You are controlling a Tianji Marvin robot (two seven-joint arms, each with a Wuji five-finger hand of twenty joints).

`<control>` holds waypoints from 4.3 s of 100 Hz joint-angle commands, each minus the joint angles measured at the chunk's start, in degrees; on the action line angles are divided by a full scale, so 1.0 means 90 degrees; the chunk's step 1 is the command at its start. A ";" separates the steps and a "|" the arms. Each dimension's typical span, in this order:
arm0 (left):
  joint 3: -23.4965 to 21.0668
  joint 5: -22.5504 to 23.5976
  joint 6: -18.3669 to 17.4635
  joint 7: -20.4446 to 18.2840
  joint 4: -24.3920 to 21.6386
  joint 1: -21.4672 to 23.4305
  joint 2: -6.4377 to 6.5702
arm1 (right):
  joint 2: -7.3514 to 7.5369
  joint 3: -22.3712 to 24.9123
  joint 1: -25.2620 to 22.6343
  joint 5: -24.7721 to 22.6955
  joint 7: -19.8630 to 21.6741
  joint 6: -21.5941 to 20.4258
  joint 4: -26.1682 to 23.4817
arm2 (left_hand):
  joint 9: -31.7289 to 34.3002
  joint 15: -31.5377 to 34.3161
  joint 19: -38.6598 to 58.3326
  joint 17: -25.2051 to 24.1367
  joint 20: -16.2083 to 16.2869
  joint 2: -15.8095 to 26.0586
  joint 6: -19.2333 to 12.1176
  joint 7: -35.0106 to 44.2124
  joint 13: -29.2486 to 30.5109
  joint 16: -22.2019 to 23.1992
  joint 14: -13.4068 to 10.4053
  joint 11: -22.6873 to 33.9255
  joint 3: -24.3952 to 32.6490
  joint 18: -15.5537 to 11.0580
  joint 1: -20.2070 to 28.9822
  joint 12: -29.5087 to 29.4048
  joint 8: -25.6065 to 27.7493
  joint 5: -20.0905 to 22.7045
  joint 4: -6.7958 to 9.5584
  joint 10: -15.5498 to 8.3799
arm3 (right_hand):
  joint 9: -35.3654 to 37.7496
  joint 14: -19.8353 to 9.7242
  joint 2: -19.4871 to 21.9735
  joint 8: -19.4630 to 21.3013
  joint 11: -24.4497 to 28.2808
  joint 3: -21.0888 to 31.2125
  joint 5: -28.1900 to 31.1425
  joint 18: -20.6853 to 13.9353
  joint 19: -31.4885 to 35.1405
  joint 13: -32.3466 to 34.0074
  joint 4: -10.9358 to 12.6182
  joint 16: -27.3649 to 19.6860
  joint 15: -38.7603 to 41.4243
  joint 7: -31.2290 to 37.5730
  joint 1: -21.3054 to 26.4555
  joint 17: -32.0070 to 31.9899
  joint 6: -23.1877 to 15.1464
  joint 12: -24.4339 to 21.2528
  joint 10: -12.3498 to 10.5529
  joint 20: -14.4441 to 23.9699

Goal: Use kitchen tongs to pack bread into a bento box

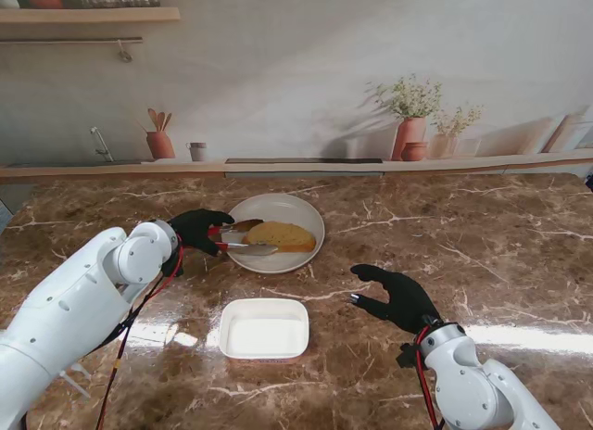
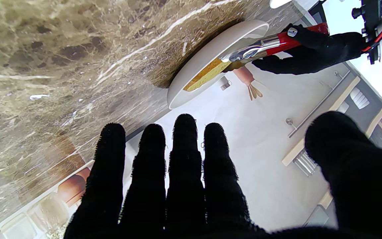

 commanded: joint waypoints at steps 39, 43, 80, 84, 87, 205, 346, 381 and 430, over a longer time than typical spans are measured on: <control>0.0134 0.0041 -0.0162 0.0345 0.0400 -0.0031 -0.0102 | 0.0002 0.0004 -0.0074 0.0071 0.0139 -0.0005 0.0056 | 0.1935 0.0706 0.1019 0.0503 0.0317 0.1206 -0.1425 0.2102 0.0843 0.0070 0.0196 -0.0516 -0.0695 0.0086 0.0956 0.1127 0.0905 0.1895 -0.0062 -0.0419 | 0.0114 0.0020 0.0090 -0.0058 0.0067 -0.0064 0.0101 -0.0027 -0.0082 -0.0099 0.0146 0.0115 -0.0010 0.0064 0.0088 -0.0069 -0.0170 0.0131 -0.0090 0.0158; 0.0144 0.0056 -0.0183 0.0378 0.0428 -0.0042 -0.0107 | 0.0002 0.0002 -0.0070 0.0075 0.0140 -0.0006 0.0060 | 0.2116 0.0753 0.1077 0.0559 0.0333 0.1299 -0.1412 0.2057 0.0904 0.0084 0.0210 -0.0690 -0.0927 0.0096 0.1193 0.1258 0.0844 0.1993 -0.0089 -0.0385 | 0.0099 0.0022 0.0090 -0.0059 0.0062 -0.0067 0.0097 -0.0032 -0.0084 -0.0097 0.0145 0.0116 -0.0009 0.0062 0.0088 -0.0070 -0.0167 0.0131 -0.0104 0.0158; 0.0375 0.0155 -0.0371 0.0491 0.0727 -0.0213 -0.0114 | 0.0002 0.0009 -0.0075 0.0110 0.0155 -0.0007 0.0074 | 0.2001 0.0710 0.1067 0.0719 0.0300 0.0785 -0.1033 0.1789 0.1027 0.0070 0.0207 -0.0499 -0.0343 0.0143 0.0944 0.1210 0.0805 0.2053 0.0039 -0.0255 | 0.0106 0.0030 0.0099 -0.0062 0.0069 -0.0067 0.0093 -0.0015 -0.0098 -0.0053 0.0147 0.0135 0.0018 0.0059 0.0104 -0.0083 -0.0177 0.0143 -0.0087 0.0159; 0.0399 0.0168 -0.0385 0.0486 0.0745 -0.0225 -0.0110 | 0.0002 0.0008 -0.0072 0.0115 0.0161 -0.0013 0.0076 | 0.1975 0.0704 0.1058 0.0746 0.0293 0.0714 -0.0995 0.1768 0.1045 0.0068 0.0234 -0.0449 -0.0270 0.0173 0.0911 0.1174 0.0817 0.2053 0.0058 -0.0229 | 0.0113 0.0027 0.0097 -0.0062 0.0072 -0.0068 0.0092 -0.0015 -0.0097 -0.0042 0.0146 0.0140 0.0024 0.0059 0.0100 -0.0080 -0.0176 0.0145 -0.0090 0.0160; 0.0419 0.0192 -0.0401 0.0489 0.0760 -0.0235 -0.0106 | 0.0003 0.0007 -0.0069 0.0118 0.0162 -0.0017 0.0079 | 0.1976 0.0707 0.1059 0.0762 0.0292 0.0680 -0.0988 0.1766 0.1059 0.0068 0.0241 -0.0428 -0.0249 0.0181 0.0908 0.1165 0.0822 0.2063 0.0062 -0.0212 | 0.0113 0.0030 0.0098 -0.0062 0.0072 -0.0067 0.0091 -0.0014 -0.0098 -0.0041 0.0147 0.0143 0.0026 0.0058 0.0100 -0.0082 -0.0172 0.0146 -0.0092 0.0161; -0.0236 -0.0245 -0.0571 0.1324 0.0679 0.0124 -0.0330 | 0.0009 0.0007 -0.0033 0.0176 0.0216 -0.0104 0.0100 | 0.3671 0.1587 0.1638 0.0902 0.1212 0.1742 -0.1324 0.4804 0.1426 0.0950 0.0393 -0.0149 -0.1666 0.0348 0.2422 0.4014 0.2082 0.3492 -0.0178 -0.0401 | -0.0029 0.0068 0.0118 -0.0075 0.0028 -0.0088 -0.0105 -0.0017 -0.0130 0.0012 0.0146 0.0235 0.0049 -0.0040 0.0111 -0.0091 -0.0207 0.0134 -0.0076 0.0173; -0.4038 0.0693 -0.2320 -0.1209 -0.4321 0.4076 0.0422 | 0.0009 -0.0083 0.0068 0.0091 0.0173 -0.0112 0.0014 | 0.3748 0.1675 0.1812 0.1134 0.1409 0.1787 -0.1412 0.4642 0.1670 0.1105 0.0283 -0.0106 -0.1676 0.0314 0.2349 0.3978 0.2294 0.3443 -0.0183 -0.0404 | -0.0080 0.0057 0.0124 -0.0037 0.0020 -0.0099 -0.0142 -0.0053 -0.0133 0.0022 0.0149 0.0239 0.0046 -0.0081 0.0118 -0.0064 -0.0213 0.0111 -0.0065 0.0172; -0.4034 0.0966 -0.2392 -0.1318 -0.4688 0.4358 0.0443 | 0.0009 -0.0084 0.0036 0.0087 0.0173 -0.0097 -0.0035 | 0.3764 0.1784 0.1970 0.1146 0.1464 0.1752 -0.1406 0.4474 0.1714 0.1196 0.0290 -0.0162 -0.1649 0.0307 0.2316 0.3913 0.1999 0.3387 -0.0190 -0.0358 | -0.0085 0.0048 0.0121 -0.0030 0.0021 -0.0102 -0.0140 -0.0061 -0.0133 0.0022 0.0149 0.0237 0.0047 -0.0083 0.0124 -0.0064 -0.0217 0.0108 -0.0064 0.0169; -0.3961 0.1188 -0.2407 -0.1514 -0.4902 0.4433 0.0479 | -0.0001 -0.0077 0.0000 0.0140 0.0151 -0.0099 -0.0044 | 0.3778 0.1864 0.2052 0.1211 0.1435 0.1688 -0.1412 0.3920 0.1756 0.1233 0.0243 -0.0449 -0.1694 0.0237 0.2201 0.3734 0.1106 0.3340 -0.0146 -0.0241 | -0.0091 0.0046 0.0122 -0.0019 0.0022 -0.0099 -0.0113 -0.0063 -0.0138 0.0011 0.0150 0.0234 0.0044 -0.0072 0.0133 -0.0067 -0.0222 0.0107 -0.0059 0.0166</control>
